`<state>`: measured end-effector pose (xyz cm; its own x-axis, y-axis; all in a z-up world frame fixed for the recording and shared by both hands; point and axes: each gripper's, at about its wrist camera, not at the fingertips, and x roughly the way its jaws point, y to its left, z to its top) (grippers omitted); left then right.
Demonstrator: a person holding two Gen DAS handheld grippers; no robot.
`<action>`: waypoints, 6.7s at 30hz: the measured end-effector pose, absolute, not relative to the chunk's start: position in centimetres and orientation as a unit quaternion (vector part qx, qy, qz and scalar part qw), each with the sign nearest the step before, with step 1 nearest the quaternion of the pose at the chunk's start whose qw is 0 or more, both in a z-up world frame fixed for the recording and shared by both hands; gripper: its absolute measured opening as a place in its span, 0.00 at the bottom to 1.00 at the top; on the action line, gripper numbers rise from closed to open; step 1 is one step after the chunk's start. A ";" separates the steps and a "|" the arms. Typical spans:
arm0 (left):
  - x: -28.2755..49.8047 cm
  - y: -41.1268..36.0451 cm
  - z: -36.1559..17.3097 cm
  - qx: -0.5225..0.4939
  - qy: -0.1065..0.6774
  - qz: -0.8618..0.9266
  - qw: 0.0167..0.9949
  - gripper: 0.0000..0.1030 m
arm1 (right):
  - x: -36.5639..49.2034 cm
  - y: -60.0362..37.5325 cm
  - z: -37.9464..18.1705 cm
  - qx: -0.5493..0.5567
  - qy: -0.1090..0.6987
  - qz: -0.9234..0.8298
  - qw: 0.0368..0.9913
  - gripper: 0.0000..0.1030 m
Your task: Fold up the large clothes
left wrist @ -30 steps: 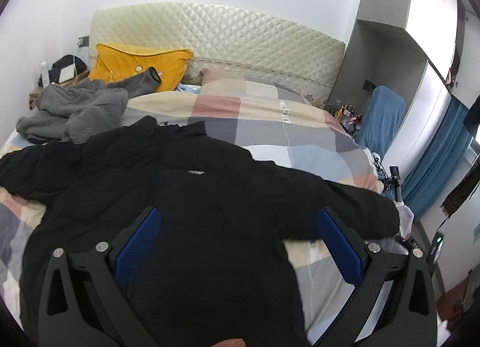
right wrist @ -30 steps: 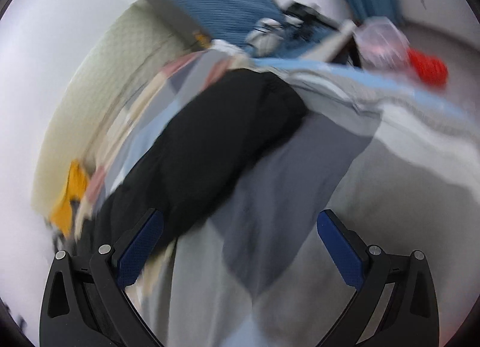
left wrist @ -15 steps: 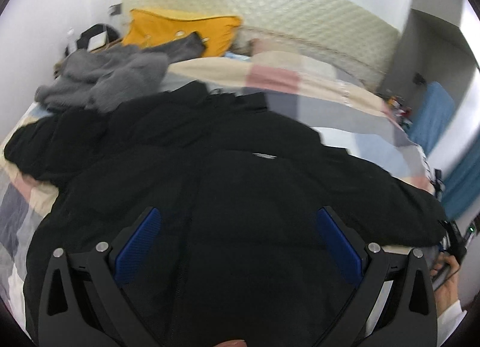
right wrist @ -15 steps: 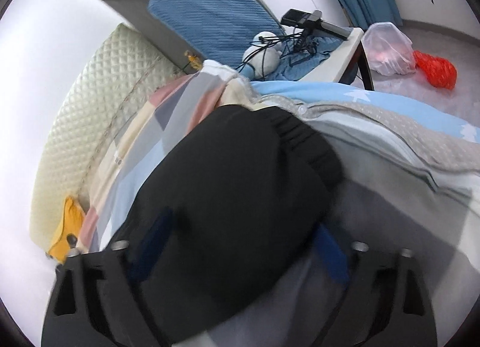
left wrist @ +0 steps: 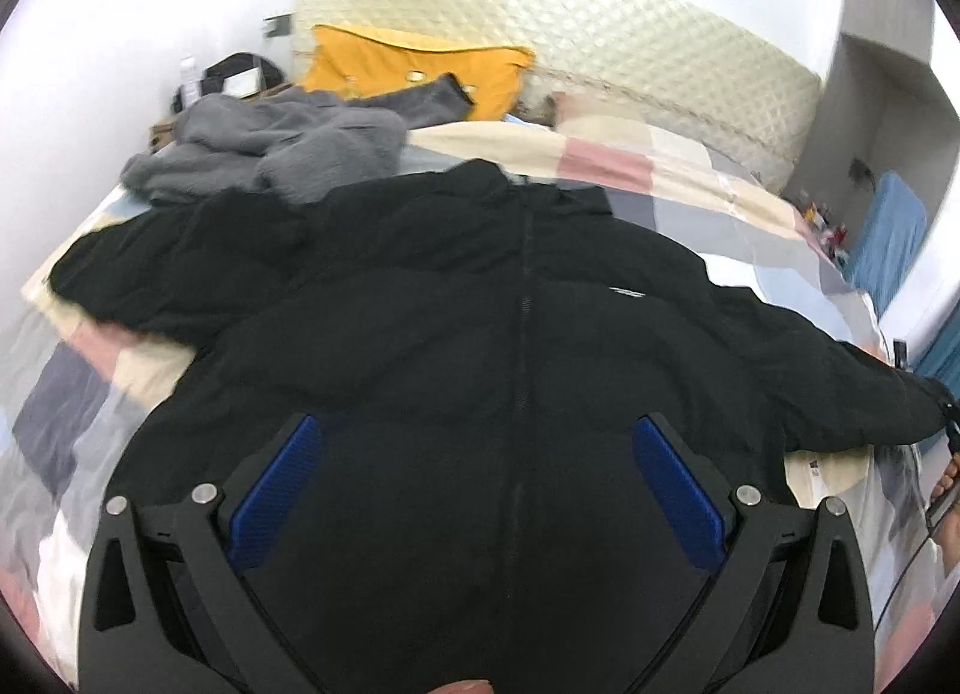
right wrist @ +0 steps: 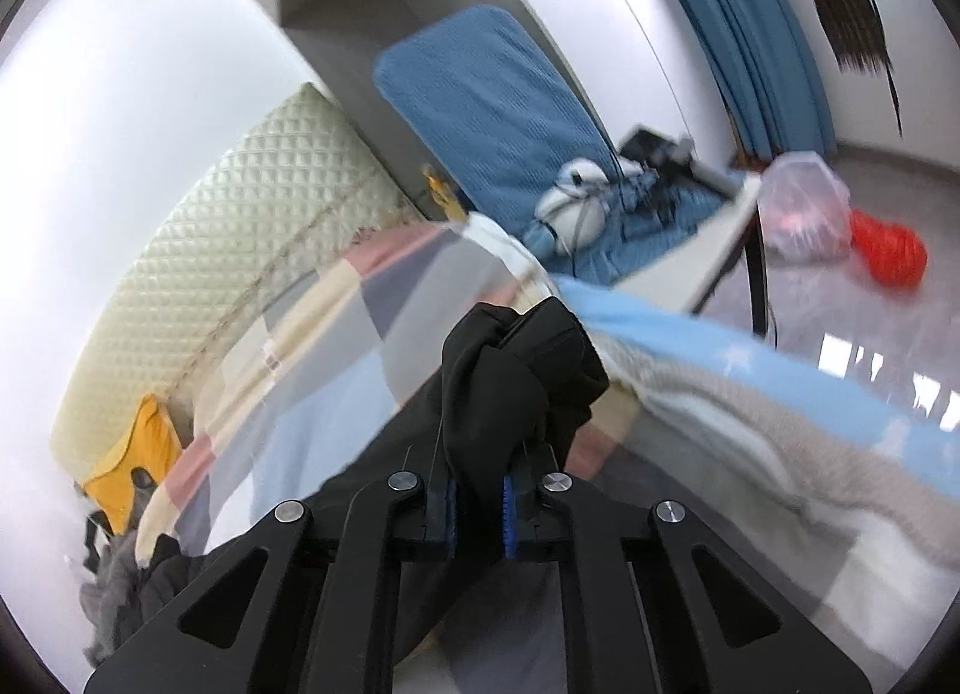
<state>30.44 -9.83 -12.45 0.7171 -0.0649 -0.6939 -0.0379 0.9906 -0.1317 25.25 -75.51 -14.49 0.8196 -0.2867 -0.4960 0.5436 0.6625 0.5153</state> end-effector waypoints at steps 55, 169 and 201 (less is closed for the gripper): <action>23.7 8.3 -12.7 -0.089 0.300 0.004 0.950 1.00 | 36.8 -8.5 -2.1 -0.015 0.296 0.222 0.929 0.13; 45.6 0.8 -17.9 -0.078 0.401 -0.055 0.911 0.14 | 32.6 -38.5 -20.0 0.053 0.393 -0.064 0.916 0.78; 44.9 -6.4 -17.9 -0.009 0.387 -0.056 0.920 0.79 | 41.1 -27.0 -15.2 0.047 0.331 0.034 0.942 0.78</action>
<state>44.87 -6.43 -17.91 0.6948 -0.1097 -0.7108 0.0952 0.9936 -0.0603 41.08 -26.99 -15.23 0.7782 0.0951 -0.6207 -0.0324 0.9932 0.1115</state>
